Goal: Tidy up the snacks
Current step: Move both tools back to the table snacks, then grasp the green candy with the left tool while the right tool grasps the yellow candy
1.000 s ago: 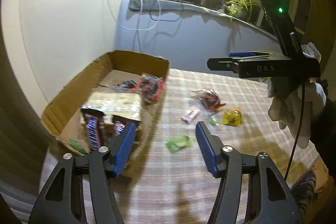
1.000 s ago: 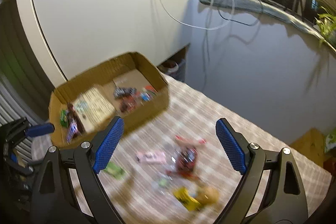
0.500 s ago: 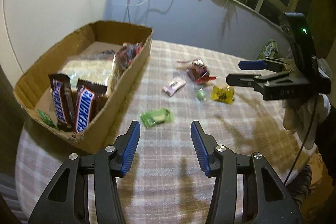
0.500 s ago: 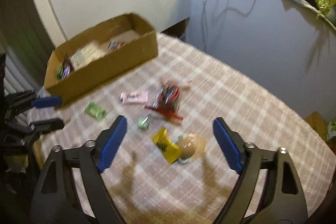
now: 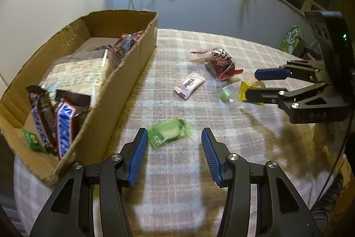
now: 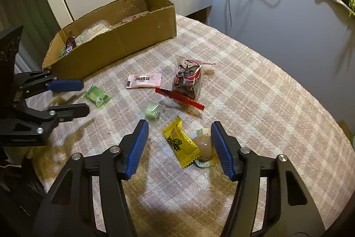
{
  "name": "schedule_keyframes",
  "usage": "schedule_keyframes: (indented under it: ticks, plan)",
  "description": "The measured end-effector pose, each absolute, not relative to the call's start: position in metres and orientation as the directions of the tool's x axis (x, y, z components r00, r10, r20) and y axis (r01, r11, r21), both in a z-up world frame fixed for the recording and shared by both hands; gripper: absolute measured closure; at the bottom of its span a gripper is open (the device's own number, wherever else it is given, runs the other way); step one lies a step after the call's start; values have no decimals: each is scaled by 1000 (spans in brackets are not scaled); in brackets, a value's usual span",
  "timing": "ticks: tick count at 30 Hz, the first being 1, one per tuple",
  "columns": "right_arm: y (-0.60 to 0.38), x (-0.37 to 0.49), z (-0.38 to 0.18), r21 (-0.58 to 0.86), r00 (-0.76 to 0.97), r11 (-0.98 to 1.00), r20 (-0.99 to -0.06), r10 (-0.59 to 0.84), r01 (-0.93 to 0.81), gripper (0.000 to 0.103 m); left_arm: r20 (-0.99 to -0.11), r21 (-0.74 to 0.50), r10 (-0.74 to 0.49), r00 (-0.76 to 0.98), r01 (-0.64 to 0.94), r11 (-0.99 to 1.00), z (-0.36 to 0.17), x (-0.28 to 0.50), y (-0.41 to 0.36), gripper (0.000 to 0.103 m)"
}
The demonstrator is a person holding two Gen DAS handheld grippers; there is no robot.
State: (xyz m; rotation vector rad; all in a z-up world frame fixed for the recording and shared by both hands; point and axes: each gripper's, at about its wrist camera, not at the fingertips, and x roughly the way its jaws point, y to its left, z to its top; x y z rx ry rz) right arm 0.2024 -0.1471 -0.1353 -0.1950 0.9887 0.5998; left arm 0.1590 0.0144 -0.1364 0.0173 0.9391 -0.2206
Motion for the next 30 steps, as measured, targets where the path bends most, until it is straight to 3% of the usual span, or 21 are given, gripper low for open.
schedule_keyframes:
  ticks: [6,8,10,15,16,19,25,26,30]
  plan:
    - [-145,202,-139,127,399,815,-823,404,-565,44,-817,-52,-162,553,209,977,-149,168,6,54]
    - [-142,200,-141,126,393,810,-825,407,-573,48,-817,-58,-169,552,213,975,-150,167,7,55]
    - [-141,199,-144,127,382,806,-831,404,-578,56,-817,-62,-171,551,212,975,-150,167,9,62]
    - [-140,194,-151,108,382,806,-838,389,-582,57,-813,-27,-151,562,222,975,-150,169,6,75]
    - [-138,192,-151,89,389,805,-841,376,-587,57,-814,-10,-136,564,221,975,-151,169,4,82]
    - [-135,188,-152,44,407,806,-846,344,-591,60,-813,-2,-130,567,220,975,-151,172,4,87]
    - [-141,186,-149,57,407,810,-842,353,-584,75,-811,-7,-126,571,207,978,-151,173,7,95]
    - [-142,186,-148,69,404,812,-841,360,-580,90,-811,-7,-125,572,204,979,-151,173,7,95]
    - [-146,184,-148,89,398,817,-840,368,-569,92,-808,-16,-127,576,195,981,-150,172,10,97]
